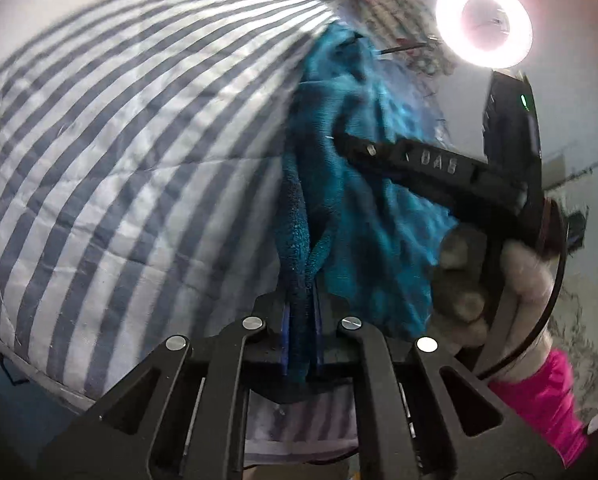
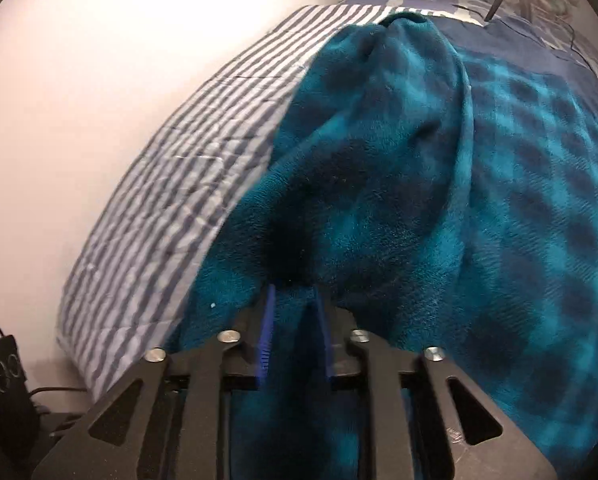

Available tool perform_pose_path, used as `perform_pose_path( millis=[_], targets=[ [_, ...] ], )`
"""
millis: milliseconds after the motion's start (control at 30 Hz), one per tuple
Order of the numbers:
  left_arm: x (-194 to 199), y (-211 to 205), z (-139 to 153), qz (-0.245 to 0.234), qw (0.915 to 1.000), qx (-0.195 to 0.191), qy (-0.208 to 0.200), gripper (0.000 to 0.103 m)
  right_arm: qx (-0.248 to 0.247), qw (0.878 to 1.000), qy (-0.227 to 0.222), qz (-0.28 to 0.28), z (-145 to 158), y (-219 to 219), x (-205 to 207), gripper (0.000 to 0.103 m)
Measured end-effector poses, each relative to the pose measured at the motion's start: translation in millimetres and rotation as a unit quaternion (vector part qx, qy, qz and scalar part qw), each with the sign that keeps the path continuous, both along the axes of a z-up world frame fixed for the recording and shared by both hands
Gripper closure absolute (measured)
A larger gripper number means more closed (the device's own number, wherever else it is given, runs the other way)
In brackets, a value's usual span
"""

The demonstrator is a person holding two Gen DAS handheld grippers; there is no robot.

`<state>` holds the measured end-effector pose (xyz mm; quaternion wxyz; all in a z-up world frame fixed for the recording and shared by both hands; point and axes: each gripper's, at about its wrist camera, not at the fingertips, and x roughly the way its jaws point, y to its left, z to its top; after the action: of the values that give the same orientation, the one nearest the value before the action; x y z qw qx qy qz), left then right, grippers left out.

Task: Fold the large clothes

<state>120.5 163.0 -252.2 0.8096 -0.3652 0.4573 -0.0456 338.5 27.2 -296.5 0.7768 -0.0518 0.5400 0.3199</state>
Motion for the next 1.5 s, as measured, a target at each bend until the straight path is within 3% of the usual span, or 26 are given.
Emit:
perform_pose_path(
  millis=[33,100,233,467,667,700,767,833,867,967,1067,1133,1233,1333,1400,1500],
  targets=[
    [0,-6,8,-0.008,0.9998,0.011,-0.012,0.097,-0.002,1.000,-0.006,0.003,7,-1,0,0.053],
    [0,-15,16,-0.017,0.9993,0.018,-0.027,0.097,-0.008,1.000,-0.023,0.002,26,0,2,0.034],
    [4,-24,21,-0.027,0.9988,0.017,-0.036,0.097,-0.007,1.000,0.000,0.014,31,22,25,0.033],
    [15,-31,17,-0.038,0.9984,0.020,-0.036,0.098,-0.097,0.995,0.003,0.021,1,68,48,0.033],
    [27,-56,21,-0.054,0.9970,0.037,-0.041,0.098,-0.179,0.983,-0.012,0.046,-23,83,50,0.033],
    [29,-61,22,-0.057,0.9967,0.040,-0.042,0.098,-0.178,0.983,-0.014,0.049,-23,82,49,0.036],
    [34,-70,23,-0.065,0.9957,0.049,-0.043,0.098,-0.183,0.981,-0.025,0.050,-21,75,49,0.055],
    [38,-80,25,-0.071,0.9948,0.058,-0.043,0.098,-0.178,0.983,-0.027,0.042,-18,65,52,0.087],
    [40,-85,26,-0.072,0.9944,0.063,-0.044,0.098,-0.168,0.985,-0.022,0.032,-16,54,56,0.093],
    [40,-104,33,-0.083,0.9913,0.087,-0.054,0.098,-0.110,0.994,0.000,0.013,-8,28,64,0.095],
    [44,-124,39,-0.092,0.9869,0.118,-0.062,0.098,-0.011,0.999,0.027,-0.034,4,-16,71,0.095],
    [46,-142,44,-0.100,0.9829,0.138,-0.070,0.098,0.066,0.994,0.051,-0.068,9,-51,76,0.096],
    [48,-166,50,-0.120,0.9762,0.162,-0.080,0.098,0.156,0.981,0.061,-0.099,12,-100,75,0.096],
    [50,-183,49,-0.142,0.9700,0.179,-0.083,0.098,0.232,0.959,0.073,-0.144,1,-160,69,0.096],
    [52,-194,47,-0.159,0.9661,0.187,-0.080,0.098,0.279,0.936,0.098,-0.191,-20,-203,62,0.096],
    [58,-208,40,-0.175,0.9621,0.196,-0.073,0.099,0.308,0.908,0.146,-0.245,-55,-242,56,0.096]
  ],
)
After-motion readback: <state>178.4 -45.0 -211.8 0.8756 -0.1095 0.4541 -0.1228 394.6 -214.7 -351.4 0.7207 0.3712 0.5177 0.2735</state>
